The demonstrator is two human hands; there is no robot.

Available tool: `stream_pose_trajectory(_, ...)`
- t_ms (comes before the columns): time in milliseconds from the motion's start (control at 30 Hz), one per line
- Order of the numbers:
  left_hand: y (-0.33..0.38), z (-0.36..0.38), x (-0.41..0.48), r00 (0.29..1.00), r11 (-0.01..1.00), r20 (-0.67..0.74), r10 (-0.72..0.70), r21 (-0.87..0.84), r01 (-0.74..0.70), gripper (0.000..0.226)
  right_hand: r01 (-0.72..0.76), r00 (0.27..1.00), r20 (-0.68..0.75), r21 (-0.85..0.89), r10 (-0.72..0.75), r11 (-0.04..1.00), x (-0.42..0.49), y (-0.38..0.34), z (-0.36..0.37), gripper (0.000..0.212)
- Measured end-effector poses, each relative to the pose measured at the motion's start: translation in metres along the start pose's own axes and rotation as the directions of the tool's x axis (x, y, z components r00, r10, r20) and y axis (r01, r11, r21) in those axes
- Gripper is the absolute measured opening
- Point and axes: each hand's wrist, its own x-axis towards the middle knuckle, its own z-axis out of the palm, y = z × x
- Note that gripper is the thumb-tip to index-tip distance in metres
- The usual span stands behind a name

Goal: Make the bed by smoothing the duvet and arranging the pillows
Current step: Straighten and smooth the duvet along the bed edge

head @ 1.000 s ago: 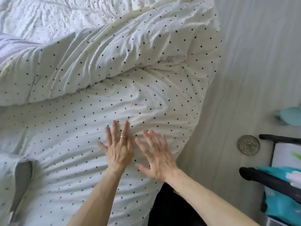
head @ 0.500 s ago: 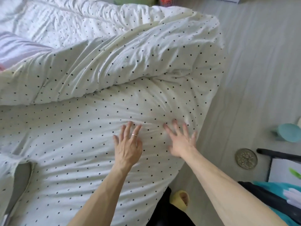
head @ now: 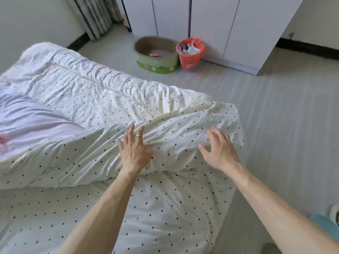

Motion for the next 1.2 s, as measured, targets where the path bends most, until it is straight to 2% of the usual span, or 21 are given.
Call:
stream_pose_trajectory(100, -0.022, -0.003, 0.040, 0.994, 0.996, 0.073, -0.085, 0.005, 0.085, 0.080, 0.056, 0.998, 0.031, 0.003, -0.056, 0.998, 0.062, -0.013, -0.014, 0.063)
stream_pose_trajectory(167, -0.039, -0.002, 0.052, 0.985, 0.992, 0.121, -0.124, -0.006, 0.126, 0.076, 0.090, 0.990, 0.112, -0.018, -0.088, 0.996, 0.103, -0.024, -0.018, 0.074)
stream_pose_trajectory(267, -0.062, 0.008, 0.043, 0.991, 0.999, 0.129, -0.021, 0.047, 0.015, 0.068, 0.098, 0.945, 0.321, -0.098, -0.062, 0.990, 0.150, -0.037, -0.012, 0.110)
stream_pose_trajectory(367, -0.082, 0.019, 0.039, 0.988, 0.977, 0.019, 0.155, 0.147, -0.156, 0.045, 0.097, 0.861, 0.508, -0.202, 0.020, 0.975, 0.185, -0.042, 0.004, 0.123)
stream_pose_trajectory(400, -0.087, 0.021, 0.042, 0.979, 0.968, -0.036, 0.199, 0.166, -0.190, 0.035, 0.094, 0.830, 0.554, -0.254, 0.065, 0.963, 0.191, -0.044, 0.007, 0.120)
stream_pose_trajectory(433, -0.087, 0.022, 0.047, 0.975, 0.968, -0.088, 0.203, 0.165, -0.187, 0.029, 0.110, 0.809, 0.581, -0.304, 0.093, 0.946, 0.195, -0.046, 0.009, 0.107)
stream_pose_trajectory(467, -0.081, 0.020, 0.055, 0.978, 0.980, -0.129, 0.166, 0.136, -0.148, 0.027, 0.141, 0.818, 0.569, -0.332, 0.079, 0.933, 0.195, -0.045, 0.008, 0.086)
stream_pose_trajectory(533, -0.058, 0.002, 0.078, 0.981, 0.999, -0.189, -0.036, 0.011, 0.039, 0.021, 0.192, 0.907, 0.416, -0.271, -0.065, 0.943, 0.192, -0.044, 0.001, 0.046)
stream_pose_trajectory(600, -0.027, -0.022, 0.120, 0.944, 0.966, -0.239, -0.230, -0.174, 0.191, 0.020, 0.225, 0.971, 0.116, -0.168, -0.207, 0.960, 0.189, -0.041, -0.018, 0.032)
stream_pose_trajectory(633, -0.006, -0.038, 0.148, 0.918, 0.958, -0.314, -0.240, -0.231, 0.171, 0.021, 0.232, 0.967, -0.075, -0.135, -0.243, 0.963, 0.190, -0.038, -0.031, 0.030)
stream_pose_trajectory(667, 0.019, -0.056, 0.181, 0.896, 0.960, -0.393, -0.207, -0.258, 0.109, 0.022, 0.233, 0.935, -0.248, -0.109, -0.254, 0.966, 0.195, -0.034, -0.047, 0.031)
stream_pose_trajectory(733, 0.075, -0.086, 0.244, 0.851, 0.967, -0.519, -0.075, -0.248, -0.066, 0.029, 0.210, 0.839, -0.498, -0.072, -0.218, 0.975, 0.209, -0.018, -0.078, 0.033)
stream_pose_trajectory(767, 0.100, -0.093, 0.267, 0.846, 0.971, -0.533, 0.010, -0.197, -0.136, 0.031, 0.172, 0.812, -0.557, -0.060, -0.176, 0.983, 0.218, -0.007, -0.090, 0.034)
stream_pose_trajectory(833, 0.142, -0.076, 0.301, 0.874, 0.978, -0.470, 0.128, -0.087, -0.190, 0.032, 0.047, 0.776, -0.626, -0.067, -0.078, 0.997, 0.235, 0.025, -0.100, 0.040)
stream_pose_trajectory(900, 0.159, -0.028, 0.312, 0.946, 0.989, -0.301, 0.117, -0.048, -0.137, 0.030, -0.151, 0.845, -0.525, -0.049, 0.103, 0.987, 0.244, 0.057, -0.085, 0.060)
stream_pose_trajectory(933, 0.164, -0.001, 0.310, 0.978, 0.995, -0.188, 0.084, -0.045, -0.094, 0.035, -0.262, 0.900, -0.373, -0.053, 0.224, 0.964, 0.245, 0.071, -0.072, 0.077)
stream_pose_trajectory(1000, 0.168, 0.043, 0.291, 0.999, 0.998, 0.001, 0.054, -0.027, -0.054, 0.052, -0.383, 0.923, -0.067, -0.061, 0.380, 0.922, 0.235, 0.095, -0.041, 0.105)
stream_pose_trajectory(1033, 0.172, 0.058, 0.274, 0.996, 0.997, 0.042, 0.081, -0.013, -0.081, 0.056, -0.417, 0.908, 0.008, -0.036, 0.418, 0.908, 0.224, 0.106, -0.028, 0.107)
stream_pose_trajectory(1133, 0.184, 0.087, 0.221, 0.976, 0.977, 0.050, 0.212, -0.026, -0.211, 0.054, -0.517, 0.854, 0.033, 0.163, 0.519, 0.840, 0.192, 0.139, 0.006, 0.095)
stream_pose_trajectory(1167, 0.187, 0.094, 0.208, 0.969, 0.972, 0.072, 0.234, -0.034, -0.232, 0.054, -0.589, 0.801, 0.080, 0.281, 0.594, 0.757, 0.183, 0.149, 0.014, 0.095)
stream_pose_trajectory(1200, 0.191, 0.101, 0.197, 0.963, 0.969, 0.109, 0.246, -0.024, -0.245, 0.054, -0.664, 0.725, 0.155, 0.417, 0.672, 0.620, 0.176, 0.158, 0.021, 0.095)
